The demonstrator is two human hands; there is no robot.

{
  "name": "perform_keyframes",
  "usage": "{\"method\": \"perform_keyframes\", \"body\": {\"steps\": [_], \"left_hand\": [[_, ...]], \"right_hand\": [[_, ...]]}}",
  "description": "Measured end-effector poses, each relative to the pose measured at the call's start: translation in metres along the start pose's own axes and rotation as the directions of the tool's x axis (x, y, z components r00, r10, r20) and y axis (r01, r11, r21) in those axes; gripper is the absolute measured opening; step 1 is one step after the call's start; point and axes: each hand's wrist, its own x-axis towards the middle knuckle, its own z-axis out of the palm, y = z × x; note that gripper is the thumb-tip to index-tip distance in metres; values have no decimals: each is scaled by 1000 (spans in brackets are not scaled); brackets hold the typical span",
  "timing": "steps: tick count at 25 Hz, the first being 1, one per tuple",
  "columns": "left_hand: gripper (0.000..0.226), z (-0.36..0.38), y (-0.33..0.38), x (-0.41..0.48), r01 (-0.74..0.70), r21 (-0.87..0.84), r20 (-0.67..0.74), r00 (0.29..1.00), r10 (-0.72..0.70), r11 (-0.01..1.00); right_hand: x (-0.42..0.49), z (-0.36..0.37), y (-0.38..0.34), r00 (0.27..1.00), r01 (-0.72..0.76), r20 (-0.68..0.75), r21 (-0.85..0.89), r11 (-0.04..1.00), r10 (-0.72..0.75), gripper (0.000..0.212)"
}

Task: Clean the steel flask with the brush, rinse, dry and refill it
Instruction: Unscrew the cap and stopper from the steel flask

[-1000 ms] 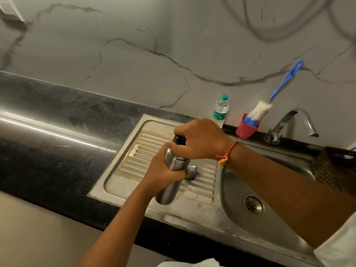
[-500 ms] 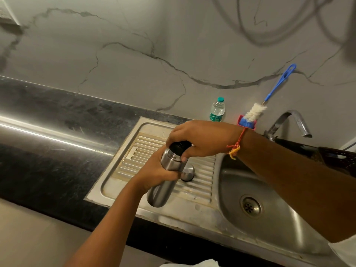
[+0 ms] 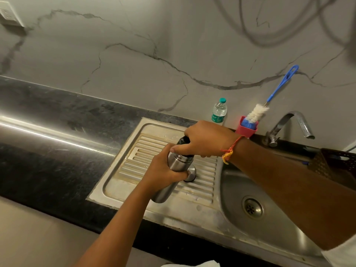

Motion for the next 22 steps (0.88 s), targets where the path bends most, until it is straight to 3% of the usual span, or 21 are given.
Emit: {"method": "perform_keyframes", "body": {"steps": [4,8,11,13,15,19,22], "left_hand": [[64,-4,-5,2,11,-3,19,1000,-11,1000],[71,-6,-6,4,17,-13,70,997,-16,1000],[69,-4,-7,5,26,-34,77,997,-24,999],[68,-3,-8,6,15,-9,64,998,-15,1000],[67,-3,-8,7,-3,17,61,998,2,1000],[69,0,-4,5,-7,30,13,1000,7,1000],[65,-2,-5,6,-20,49,16,1000,19,999]], "right_hand": [[-2,-7,9,981,190,17,52,980,-191,52],[-2,-12,17,901,428,35,89,900,-432,53],[0,-11,17,875,482,-5,81,872,-483,51],[0,-8,15,883,468,-8,107,877,-470,51],[-1,-6,14,930,365,-11,162,917,-368,56],[7,1,8,1000,19,20,-62,998,-18,72],[8,2,7,997,57,49,-40,998,-55,62]]}}
